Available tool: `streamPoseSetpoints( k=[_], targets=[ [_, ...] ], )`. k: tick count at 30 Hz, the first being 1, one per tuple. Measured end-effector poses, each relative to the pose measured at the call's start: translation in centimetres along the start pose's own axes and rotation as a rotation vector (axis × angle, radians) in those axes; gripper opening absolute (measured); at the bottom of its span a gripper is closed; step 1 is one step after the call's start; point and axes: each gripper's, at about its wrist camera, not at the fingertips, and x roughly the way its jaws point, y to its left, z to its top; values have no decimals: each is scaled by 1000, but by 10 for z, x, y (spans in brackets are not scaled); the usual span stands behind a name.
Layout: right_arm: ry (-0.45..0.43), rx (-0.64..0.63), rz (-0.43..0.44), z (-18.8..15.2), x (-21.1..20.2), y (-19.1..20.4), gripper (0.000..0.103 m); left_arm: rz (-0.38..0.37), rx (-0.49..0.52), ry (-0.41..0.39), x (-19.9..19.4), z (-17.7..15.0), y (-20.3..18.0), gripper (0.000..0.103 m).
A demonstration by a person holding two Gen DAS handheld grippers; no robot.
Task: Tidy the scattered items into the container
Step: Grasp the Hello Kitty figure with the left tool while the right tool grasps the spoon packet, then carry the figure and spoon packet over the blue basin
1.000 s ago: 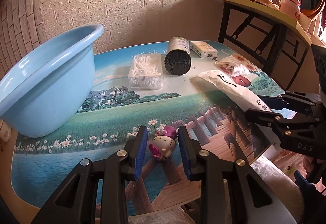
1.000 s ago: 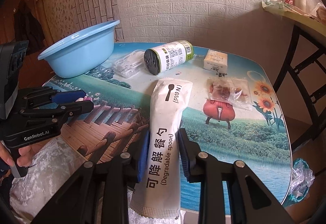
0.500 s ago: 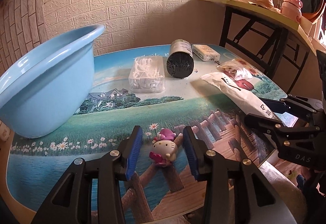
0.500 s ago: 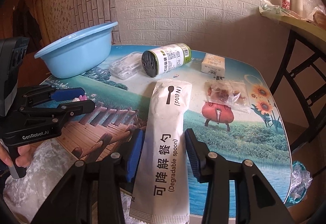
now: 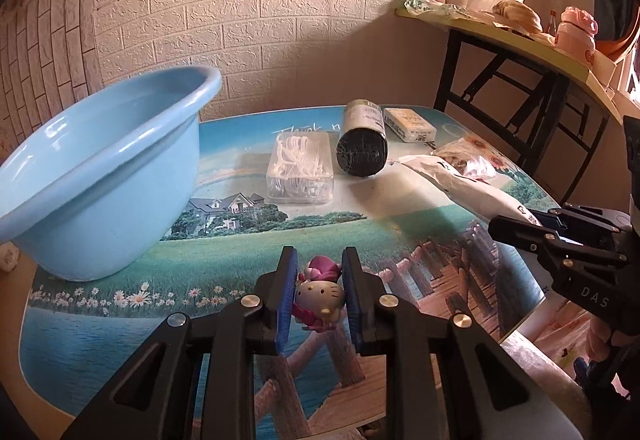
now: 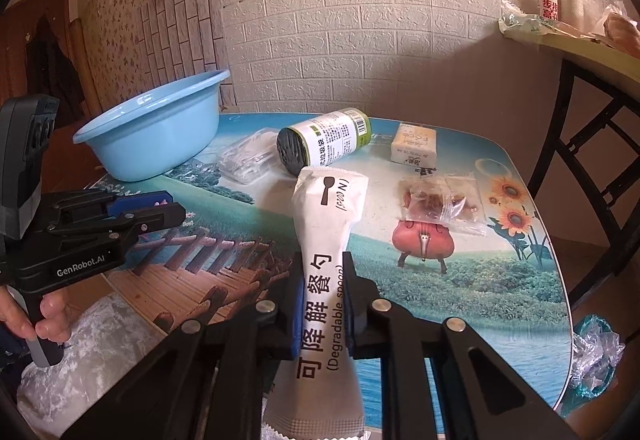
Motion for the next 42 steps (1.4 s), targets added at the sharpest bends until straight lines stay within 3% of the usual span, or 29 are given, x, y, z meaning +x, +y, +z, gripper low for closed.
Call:
streamPoseSetpoints(
  k=[20,25,35,42],
  targets=[
    [-44,17,-33,33,-27,23,15,51,-55,-133,-58,37,23,21],
    [-59,23,4,53,-36,35,15,58,-71,-106,-68,47,32,21],
    [-108,-8,34,97,-51,63,15,81,-63,-155,-94,73,47,21],
    [-115,-63,75,128,-45,92,15,143,-73,-164,-102,86,79,21]
  ],
)
